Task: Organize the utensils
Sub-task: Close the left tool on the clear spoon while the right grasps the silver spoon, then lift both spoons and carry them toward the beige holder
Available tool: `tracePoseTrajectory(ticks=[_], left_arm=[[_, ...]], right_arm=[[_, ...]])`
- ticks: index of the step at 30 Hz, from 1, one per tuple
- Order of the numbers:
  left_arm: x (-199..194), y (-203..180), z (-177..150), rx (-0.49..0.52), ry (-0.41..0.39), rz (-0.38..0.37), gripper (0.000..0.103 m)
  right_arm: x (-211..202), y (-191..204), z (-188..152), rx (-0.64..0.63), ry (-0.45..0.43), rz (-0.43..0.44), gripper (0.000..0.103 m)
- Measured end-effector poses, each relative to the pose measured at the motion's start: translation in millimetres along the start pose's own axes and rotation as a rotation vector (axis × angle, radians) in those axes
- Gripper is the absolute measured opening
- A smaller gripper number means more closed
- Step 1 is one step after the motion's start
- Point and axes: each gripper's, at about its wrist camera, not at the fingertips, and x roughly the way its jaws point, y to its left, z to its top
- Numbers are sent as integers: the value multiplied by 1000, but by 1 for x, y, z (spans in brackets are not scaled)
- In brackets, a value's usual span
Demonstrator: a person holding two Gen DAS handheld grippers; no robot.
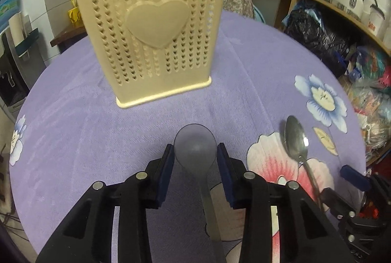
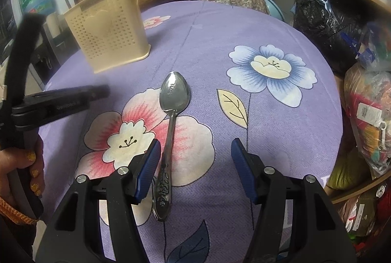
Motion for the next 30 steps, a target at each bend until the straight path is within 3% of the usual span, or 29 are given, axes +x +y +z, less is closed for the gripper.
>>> tracePoseTrajectory(ticks=[6, 13, 23, 30], left_arm=[[-38, 12, 10, -36, -92, -54, 36], [-76, 27, 17, -58, -193, -67, 36], [-82, 38, 15, -73, -214, -71, 36], [-83, 40, 14, -72, -215, -75, 36]], right_arm=[[5, 13, 18, -42, 7, 36, 60], [30, 34, 40, -98, 44, 4, 60], [60, 45, 57, -115, 112, -45, 60], [61, 47, 59, -121, 108, -77, 39]])
